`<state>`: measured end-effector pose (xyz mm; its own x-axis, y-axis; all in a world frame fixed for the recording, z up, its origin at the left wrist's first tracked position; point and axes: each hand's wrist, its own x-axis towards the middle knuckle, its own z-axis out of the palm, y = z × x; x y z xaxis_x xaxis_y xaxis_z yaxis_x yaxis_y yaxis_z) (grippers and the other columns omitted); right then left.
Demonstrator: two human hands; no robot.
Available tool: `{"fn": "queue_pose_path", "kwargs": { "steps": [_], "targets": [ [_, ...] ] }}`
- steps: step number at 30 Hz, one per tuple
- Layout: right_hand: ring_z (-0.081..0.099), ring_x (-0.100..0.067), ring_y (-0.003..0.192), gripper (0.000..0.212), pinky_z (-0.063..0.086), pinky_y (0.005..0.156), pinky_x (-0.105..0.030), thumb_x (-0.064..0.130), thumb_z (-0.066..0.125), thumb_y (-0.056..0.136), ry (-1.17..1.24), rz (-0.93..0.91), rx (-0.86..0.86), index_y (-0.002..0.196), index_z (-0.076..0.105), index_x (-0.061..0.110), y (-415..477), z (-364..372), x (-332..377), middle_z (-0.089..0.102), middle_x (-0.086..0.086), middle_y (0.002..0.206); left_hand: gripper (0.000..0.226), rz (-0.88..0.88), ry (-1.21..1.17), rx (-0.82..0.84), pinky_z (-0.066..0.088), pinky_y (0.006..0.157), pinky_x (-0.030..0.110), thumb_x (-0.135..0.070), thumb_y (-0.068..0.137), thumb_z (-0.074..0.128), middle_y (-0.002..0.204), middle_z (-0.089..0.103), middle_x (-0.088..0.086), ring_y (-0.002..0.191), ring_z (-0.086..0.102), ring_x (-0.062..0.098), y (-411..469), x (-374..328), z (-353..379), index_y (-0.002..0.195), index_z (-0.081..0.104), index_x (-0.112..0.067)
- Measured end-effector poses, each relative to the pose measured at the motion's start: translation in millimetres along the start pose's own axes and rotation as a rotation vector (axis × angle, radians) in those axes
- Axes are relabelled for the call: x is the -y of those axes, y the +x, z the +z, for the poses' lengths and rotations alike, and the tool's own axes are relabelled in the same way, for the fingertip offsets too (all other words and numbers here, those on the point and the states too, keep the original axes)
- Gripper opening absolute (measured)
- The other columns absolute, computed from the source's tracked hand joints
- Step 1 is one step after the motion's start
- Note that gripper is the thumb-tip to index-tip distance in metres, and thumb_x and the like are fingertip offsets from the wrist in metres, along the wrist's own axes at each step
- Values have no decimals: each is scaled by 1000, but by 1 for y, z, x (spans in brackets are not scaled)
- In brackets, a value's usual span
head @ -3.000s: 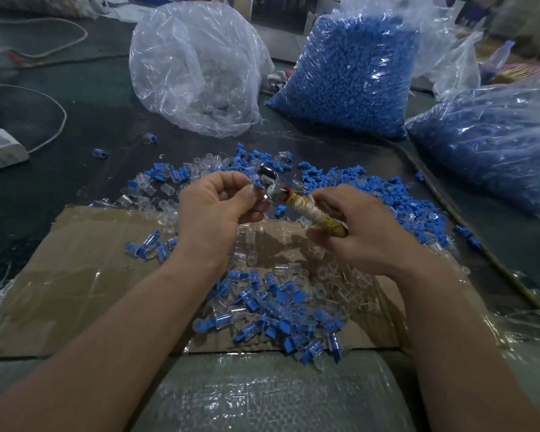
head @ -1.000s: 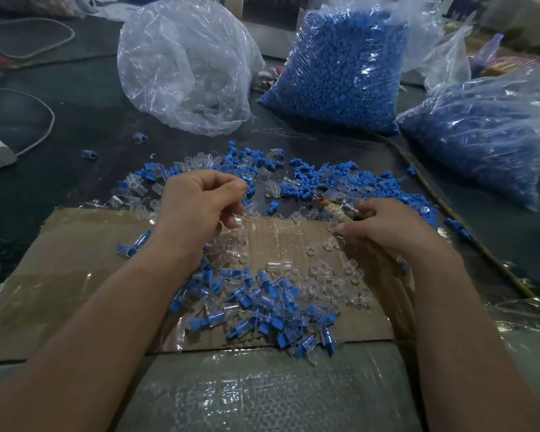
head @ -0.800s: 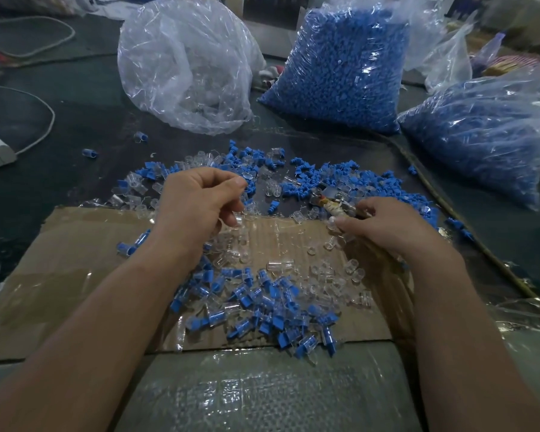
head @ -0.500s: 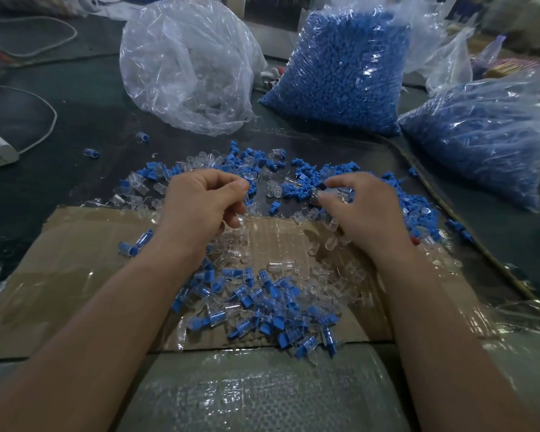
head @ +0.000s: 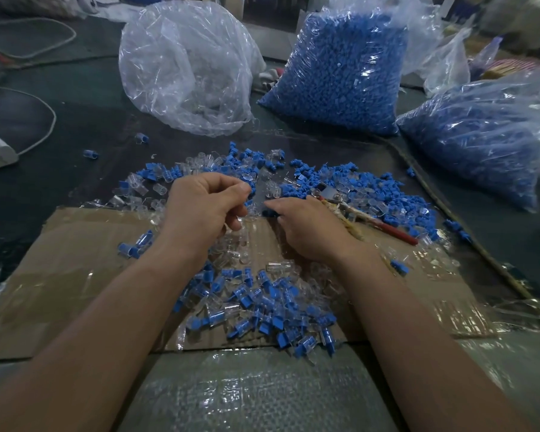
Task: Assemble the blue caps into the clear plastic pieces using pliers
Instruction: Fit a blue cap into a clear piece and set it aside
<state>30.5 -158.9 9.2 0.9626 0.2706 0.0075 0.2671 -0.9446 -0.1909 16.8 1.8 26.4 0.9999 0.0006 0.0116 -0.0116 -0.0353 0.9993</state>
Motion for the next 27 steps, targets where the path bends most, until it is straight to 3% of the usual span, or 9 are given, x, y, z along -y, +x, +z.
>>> {"fn": "queue_pose_path", "kwargs": {
  "steps": [3,10,12,14,16,19,23,27],
  "targets": [
    [56,-21,100,26,37,93,-34,15,50,92,33,-17,-104,113,65,19,-1,-3,1,64,-2,113,13,1,-2,1,37,36,12,-13,84,64,47,60,-6,37,49,2,0,0,0,71,64,-16],
    [51,-13,88,17,29,78,-20,18,50,92,57,-48,-167,104,62,14,-4,-4,0,60,0,102,12,3,6,3,38,37,12,-15,84,64,48,61,-7,38,50,2,-1,0,-2,72,64,-18],
    [49,-8,89,19,30,76,-18,15,52,91,126,-63,-185,109,58,15,-6,-6,4,59,1,104,12,9,8,4,38,37,12,-15,84,63,48,61,-7,38,50,2,-1,0,-2,72,64,-18],
    [43,-5,90,37,31,76,-19,12,52,90,143,-99,-184,127,50,20,-6,-5,8,56,0,107,13,13,1,3,38,37,11,-14,84,63,48,61,-7,38,50,1,-1,0,-2,72,64,-18],
    [41,-8,87,51,30,72,-19,10,47,92,91,-123,-147,138,37,27,-5,-2,12,48,1,98,14,16,-3,4,38,37,12,-14,85,62,48,61,-7,38,50,2,-1,-1,-2,71,64,-18],
    [36,-9,83,55,23,60,-15,8,43,94,18,-133,-63,143,26,26,0,6,15,36,5,91,14,23,-2,2,38,37,12,-14,85,63,48,60,-7,38,49,2,-1,-1,-2,71,64,-17],
    [34,-7,89,45,27,74,-20,17,43,95,54,-107,-13,139,35,22,3,6,14,41,2,98,13,24,-2,1,37,37,12,-13,85,63,48,60,-7,38,49,2,-1,0,-2,72,64,-16],
    [44,-16,100,24,33,79,-25,17,44,94,107,-73,-29,118,50,16,3,3,13,50,-4,110,13,19,2,3,38,37,12,-14,85,63,48,60,-7,38,50,2,-1,0,-2,72,64,-17]
  ]
}}
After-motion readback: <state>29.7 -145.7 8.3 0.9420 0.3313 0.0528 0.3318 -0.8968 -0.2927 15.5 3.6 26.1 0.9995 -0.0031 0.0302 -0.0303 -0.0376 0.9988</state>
